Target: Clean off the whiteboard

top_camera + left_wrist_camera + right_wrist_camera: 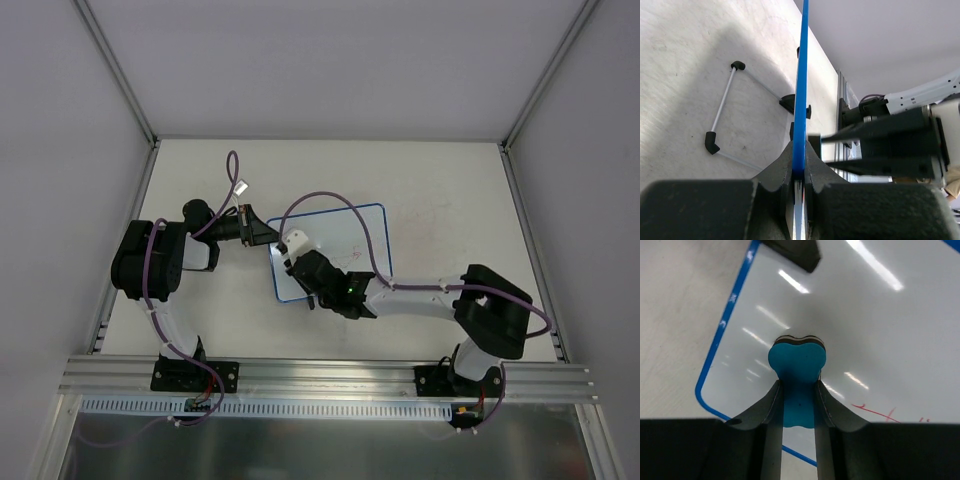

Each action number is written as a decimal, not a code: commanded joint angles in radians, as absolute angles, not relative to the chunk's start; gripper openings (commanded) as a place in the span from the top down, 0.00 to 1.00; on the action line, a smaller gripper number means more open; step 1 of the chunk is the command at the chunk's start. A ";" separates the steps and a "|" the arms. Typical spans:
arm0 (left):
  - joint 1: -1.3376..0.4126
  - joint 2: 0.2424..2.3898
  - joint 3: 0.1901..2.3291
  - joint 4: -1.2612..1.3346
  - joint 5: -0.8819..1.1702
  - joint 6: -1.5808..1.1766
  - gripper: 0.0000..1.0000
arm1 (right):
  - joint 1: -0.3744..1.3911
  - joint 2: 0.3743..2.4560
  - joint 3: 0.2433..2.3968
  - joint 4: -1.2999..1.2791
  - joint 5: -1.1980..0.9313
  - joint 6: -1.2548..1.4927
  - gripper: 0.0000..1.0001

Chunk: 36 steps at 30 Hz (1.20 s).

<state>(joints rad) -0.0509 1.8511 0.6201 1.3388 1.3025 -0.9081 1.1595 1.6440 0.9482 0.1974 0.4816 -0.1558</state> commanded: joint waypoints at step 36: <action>-0.069 1.819 0.601 1.681 1.355 -0.870 1.00 | 1.059 1.585 0.862 0.198 0.574 -0.084 1.00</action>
<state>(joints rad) -0.0525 1.8511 0.6201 1.3399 1.3018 -0.8932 1.1282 1.6020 0.9001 0.2001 0.4889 -0.1333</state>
